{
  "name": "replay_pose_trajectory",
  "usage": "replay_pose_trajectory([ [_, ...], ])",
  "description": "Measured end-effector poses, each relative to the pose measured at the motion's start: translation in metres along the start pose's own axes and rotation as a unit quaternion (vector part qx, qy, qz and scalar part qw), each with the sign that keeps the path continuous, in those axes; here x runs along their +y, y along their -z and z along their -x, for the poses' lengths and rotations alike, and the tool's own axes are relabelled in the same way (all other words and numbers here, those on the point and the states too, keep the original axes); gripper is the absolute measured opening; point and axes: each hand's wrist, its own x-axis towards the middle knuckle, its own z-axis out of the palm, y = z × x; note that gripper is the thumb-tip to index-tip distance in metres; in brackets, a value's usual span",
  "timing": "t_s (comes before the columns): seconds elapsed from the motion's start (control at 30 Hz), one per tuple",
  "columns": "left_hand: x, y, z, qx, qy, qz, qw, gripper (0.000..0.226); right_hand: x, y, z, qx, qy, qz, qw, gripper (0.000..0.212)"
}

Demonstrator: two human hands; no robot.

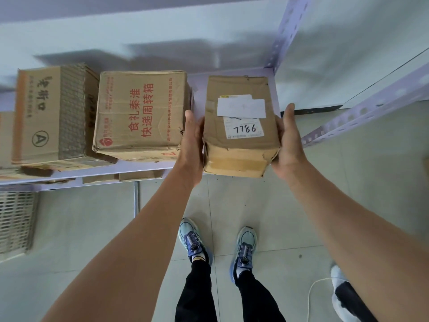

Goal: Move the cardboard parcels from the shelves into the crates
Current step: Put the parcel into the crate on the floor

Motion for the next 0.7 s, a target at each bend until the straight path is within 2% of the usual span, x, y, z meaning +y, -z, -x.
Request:
replay_pose_trajectory([
  [0.2, -0.021, 0.010, 0.002, -0.034, 0.012, -0.005, 0.999, 0.079, 0.021, -0.002, 0.002, -0.022, 0.005, 0.009, 1.000, 0.071],
  [0.37, -0.016, 0.007, 0.017, -0.054, -0.035, 0.001, 0.998, 0.075, 0.015, -0.007, 0.018, -0.087, 0.040, 0.002, 0.995, 0.061],
  [0.57, 0.011, -0.004, 0.055, -0.048, -0.096, -0.006, 0.994, 0.075, -0.005, -0.013, 0.056, -0.102, 0.096, 0.010, 0.990, 0.066],
  [0.7, 0.026, -0.003, 0.098, -0.033, -0.108, 0.015, 0.993, 0.070, -0.018, -0.024, 0.097, -0.125, 0.100, 0.015, 0.987, 0.066],
])
